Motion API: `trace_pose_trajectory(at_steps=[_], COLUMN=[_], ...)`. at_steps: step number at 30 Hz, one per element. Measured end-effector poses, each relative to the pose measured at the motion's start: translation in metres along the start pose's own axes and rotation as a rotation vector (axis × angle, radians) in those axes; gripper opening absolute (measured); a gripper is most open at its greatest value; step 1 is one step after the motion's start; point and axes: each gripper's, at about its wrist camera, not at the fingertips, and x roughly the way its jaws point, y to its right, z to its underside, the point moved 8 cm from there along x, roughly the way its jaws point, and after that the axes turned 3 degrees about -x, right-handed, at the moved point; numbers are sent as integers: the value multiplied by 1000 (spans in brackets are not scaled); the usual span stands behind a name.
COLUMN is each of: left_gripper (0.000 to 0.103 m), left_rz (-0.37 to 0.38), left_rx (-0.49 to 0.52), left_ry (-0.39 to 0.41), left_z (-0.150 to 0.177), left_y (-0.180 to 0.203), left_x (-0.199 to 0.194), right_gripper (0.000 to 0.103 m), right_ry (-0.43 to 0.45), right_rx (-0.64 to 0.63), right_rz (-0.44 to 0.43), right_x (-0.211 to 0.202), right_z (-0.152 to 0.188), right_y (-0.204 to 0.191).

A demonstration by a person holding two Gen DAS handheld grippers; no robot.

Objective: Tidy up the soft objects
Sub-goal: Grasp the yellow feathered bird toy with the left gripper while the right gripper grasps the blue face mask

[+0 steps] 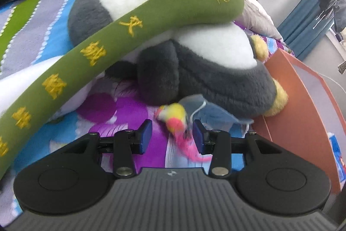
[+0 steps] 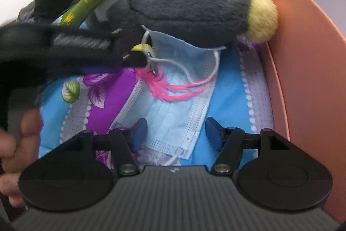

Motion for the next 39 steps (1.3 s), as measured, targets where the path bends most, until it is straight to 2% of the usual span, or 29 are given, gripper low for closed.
trace_pose_trajectory(at_steps=[3, 6, 8, 11, 16, 22, 30, 39], left_gripper=[45, 41, 40, 39, 39, 39, 40, 39], left_rz=[-10, -14, -21, -40, -44, -45, -44, -73], left_rx=[1, 8, 14, 32, 9, -6, 3, -4], left_ry=[-8, -12, -5, 5, 16, 20, 42, 43], left_z=[-5, -8, -10, -10, -12, 1, 31, 79], left_y=[0, 2, 3, 6, 10, 13, 28, 23], left_x=[13, 22, 23, 18, -4, -47, -113, -172], right_gripper=[57, 40, 23, 13, 11, 10, 9, 9], right_ry=[3, -1, -6, -13, -14, -17, 1, 7], right_rx=[-15, -18, -19, -22, -12, 16, 15, 19], right_rz=[-11, -33, -51, -51, -49, -70, -113, -127], right_x=[1, 2, 2, -1, -17, -47, -94, -139], right_z=[-1, -3, -5, -8, -5, 5, 22, 58], right_y=[-3, -5, -7, -9, -8, -8, -28, -43])
